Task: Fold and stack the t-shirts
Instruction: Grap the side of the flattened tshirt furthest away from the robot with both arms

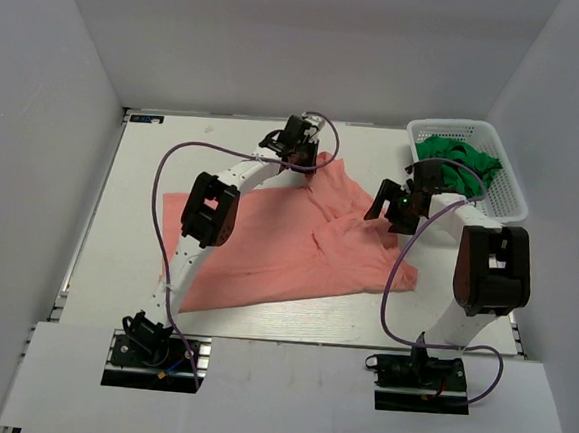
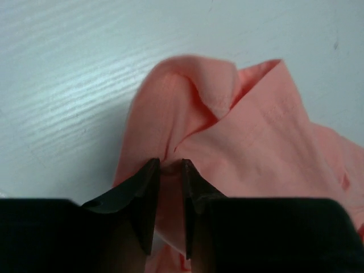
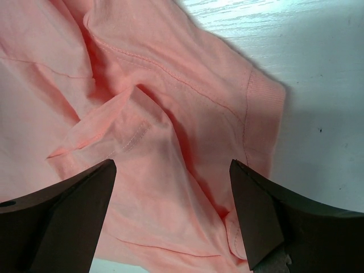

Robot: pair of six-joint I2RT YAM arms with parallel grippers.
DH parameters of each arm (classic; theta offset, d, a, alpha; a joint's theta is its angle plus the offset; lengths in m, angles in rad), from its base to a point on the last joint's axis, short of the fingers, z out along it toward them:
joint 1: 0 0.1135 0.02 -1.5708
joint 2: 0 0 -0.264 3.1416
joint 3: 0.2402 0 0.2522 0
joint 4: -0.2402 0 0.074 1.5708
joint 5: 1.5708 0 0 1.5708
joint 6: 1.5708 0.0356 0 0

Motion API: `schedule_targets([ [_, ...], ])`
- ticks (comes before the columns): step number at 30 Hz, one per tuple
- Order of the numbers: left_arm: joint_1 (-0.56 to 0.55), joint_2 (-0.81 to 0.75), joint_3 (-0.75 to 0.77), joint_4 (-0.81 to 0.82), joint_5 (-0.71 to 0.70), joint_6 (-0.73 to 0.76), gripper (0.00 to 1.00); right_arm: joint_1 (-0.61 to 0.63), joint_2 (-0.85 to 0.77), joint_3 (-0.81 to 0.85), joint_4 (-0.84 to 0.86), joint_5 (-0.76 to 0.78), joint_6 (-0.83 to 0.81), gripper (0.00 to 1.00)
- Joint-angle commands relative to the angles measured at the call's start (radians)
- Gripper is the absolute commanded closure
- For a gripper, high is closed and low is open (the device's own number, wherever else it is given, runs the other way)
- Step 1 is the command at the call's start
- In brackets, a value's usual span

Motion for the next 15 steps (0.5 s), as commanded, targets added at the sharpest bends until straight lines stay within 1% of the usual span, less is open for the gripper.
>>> schedule_targets([
  [1, -0.021, -0.095, -0.033, -0.012, -0.008, 0.048, 0.64, -0.021, -0.014, -0.007, 0.027, -0.017, -0.005, 0.13],
  [2, -0.021, -0.095, -0.033, -0.022, -0.034, 0.048, 0.56, -0.021, -0.015, -0.009, 0.028, -0.019, -0.004, 0.13],
  [3, -0.021, -0.095, -0.033, -0.032, -0.057, 0.048, 0.56, -0.022, -0.017, -0.010, 0.031, -0.025, -0.004, 0.13],
  [4, -0.030, -0.095, -0.033, -0.032, -0.087, 0.061, 0.53, -0.022, -0.017, -0.009, 0.030, -0.026, -0.005, 0.13],
  [7, -0.030, -0.086, -0.033, -0.032, -0.097, 0.071, 0.44, -0.027, -0.011, -0.006, 0.028, -0.043, -0.008, 0.13],
  [8, -0.039, -0.086, -0.033, -0.041, -0.097, 0.071, 0.44, -0.031, -0.009, -0.006, 0.024, -0.045, -0.011, 0.10],
  [10, -0.039, -0.086, -0.033, -0.052, -0.106, 0.071, 0.44, -0.027, -0.007, -0.004, 0.028, -0.045, -0.014, 0.10],
  [11, -0.048, -0.086, -0.043, -0.052, -0.121, 0.071, 0.46, -0.028, -0.001, -0.003, 0.025, -0.045, -0.019, 0.10],
  [12, -0.049, -0.086, -0.043, -0.052, -0.143, 0.082, 0.46, -0.028, -0.001, 0.001, 0.024, -0.043, -0.020, 0.10],
  [15, -0.058, -0.086, -0.061, -0.061, -0.157, 0.114, 0.52, -0.027, 0.011, -0.001, 0.022, -0.043, -0.016, 0.10],
])
